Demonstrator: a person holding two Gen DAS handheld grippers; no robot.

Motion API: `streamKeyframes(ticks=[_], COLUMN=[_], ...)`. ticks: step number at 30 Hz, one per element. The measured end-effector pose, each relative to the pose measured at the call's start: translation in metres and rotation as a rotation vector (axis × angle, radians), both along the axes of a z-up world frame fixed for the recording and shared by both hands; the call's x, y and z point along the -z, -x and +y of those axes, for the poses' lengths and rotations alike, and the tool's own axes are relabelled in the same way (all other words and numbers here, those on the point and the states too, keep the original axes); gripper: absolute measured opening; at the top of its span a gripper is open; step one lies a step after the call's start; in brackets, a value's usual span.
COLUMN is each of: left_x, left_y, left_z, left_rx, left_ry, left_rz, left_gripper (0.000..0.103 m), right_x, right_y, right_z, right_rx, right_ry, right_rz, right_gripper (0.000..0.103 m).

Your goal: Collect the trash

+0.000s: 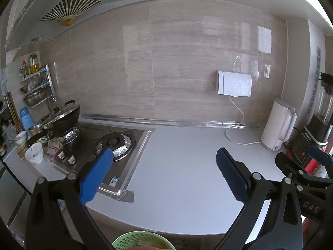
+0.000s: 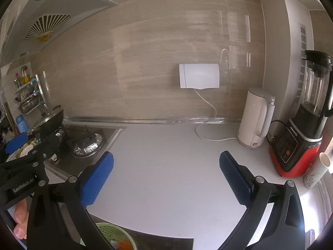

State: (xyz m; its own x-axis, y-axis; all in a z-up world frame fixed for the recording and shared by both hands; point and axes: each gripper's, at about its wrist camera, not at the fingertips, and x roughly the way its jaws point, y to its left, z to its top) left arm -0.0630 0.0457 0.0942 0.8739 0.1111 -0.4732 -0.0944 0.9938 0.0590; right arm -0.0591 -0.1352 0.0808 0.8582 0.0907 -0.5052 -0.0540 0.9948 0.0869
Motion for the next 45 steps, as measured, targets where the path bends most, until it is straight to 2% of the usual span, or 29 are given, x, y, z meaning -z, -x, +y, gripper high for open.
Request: streamKeyframes(ticks=[18,28,45], left_x=[-0.004,-0.005,-0.003], left_y=[0.002,0.002,0.002], left_z=[0.009,0.02,0.021], left_rx=[-0.036,-0.09,-0.102], left_ry=[-0.004,0.006,0.001], left_rz=[-0.004,-0.006,-0.007], left_gripper=[0.095,0.095,0.095], right_x=[0.002,0.007,0.007], right_y=[0.001,-0.003,-0.001], right_z=[0.013,0.019,0.02], right_rx=[-0.021,-0.113,-0.117], right_ry=[0.014,-0.045,-0.046], right_rz=[0.01,0.033,0.028], right_gripper=[0.101,0.101,0.101])
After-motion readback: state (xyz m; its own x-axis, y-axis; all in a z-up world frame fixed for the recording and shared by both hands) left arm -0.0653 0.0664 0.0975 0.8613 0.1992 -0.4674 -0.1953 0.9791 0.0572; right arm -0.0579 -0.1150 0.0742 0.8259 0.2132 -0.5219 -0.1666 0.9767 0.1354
